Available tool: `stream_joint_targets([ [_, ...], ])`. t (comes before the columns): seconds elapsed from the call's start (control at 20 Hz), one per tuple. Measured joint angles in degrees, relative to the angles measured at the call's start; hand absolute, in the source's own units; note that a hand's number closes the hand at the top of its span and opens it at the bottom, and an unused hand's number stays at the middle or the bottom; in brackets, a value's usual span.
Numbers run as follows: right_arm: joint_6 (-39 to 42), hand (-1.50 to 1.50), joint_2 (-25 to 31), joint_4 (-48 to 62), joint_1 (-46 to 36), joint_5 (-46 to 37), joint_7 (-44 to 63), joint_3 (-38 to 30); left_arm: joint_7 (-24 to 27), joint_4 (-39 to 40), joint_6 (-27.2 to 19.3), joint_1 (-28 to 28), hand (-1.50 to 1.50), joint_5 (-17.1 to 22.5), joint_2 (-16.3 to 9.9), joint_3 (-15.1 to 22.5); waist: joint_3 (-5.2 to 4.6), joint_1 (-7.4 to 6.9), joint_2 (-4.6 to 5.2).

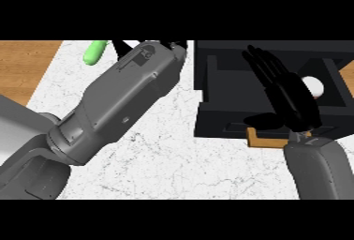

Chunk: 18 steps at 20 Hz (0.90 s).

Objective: Pick up the can, place it into the drawer and close the drawer

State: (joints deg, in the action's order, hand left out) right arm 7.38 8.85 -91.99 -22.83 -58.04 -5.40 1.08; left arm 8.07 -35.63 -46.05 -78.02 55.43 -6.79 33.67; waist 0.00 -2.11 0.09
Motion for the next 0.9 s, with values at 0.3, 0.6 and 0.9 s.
stream_joint_targets([
  [0.3,-8.9,-1.5,-1.2,16.1,-6.6,-6.7,-0.7,0.6,-3.0,-4.0,-1.2,1.9,-1.5,-2.1,-3.8,0.0,0.01,0.02,0.04],
  [0.6,-17.8,-1.5,-1.6,32.0,-13.6,-11.4,-1.1,-1.0,-5.8,-9.3,-1.1,5.0,-1.5,-3.7,-7.7,-0.1,-0.2,-0.31,-0.08],
  [0.9,-27.3,-1.5,-1.0,44.0,-19.4,-14.4,-2.2,-3.3,-8.8,-14.7,-0.9,7.8,-1.5,-5.2,-11.3,0.1,-0.8,-0.87,-0.6],
])
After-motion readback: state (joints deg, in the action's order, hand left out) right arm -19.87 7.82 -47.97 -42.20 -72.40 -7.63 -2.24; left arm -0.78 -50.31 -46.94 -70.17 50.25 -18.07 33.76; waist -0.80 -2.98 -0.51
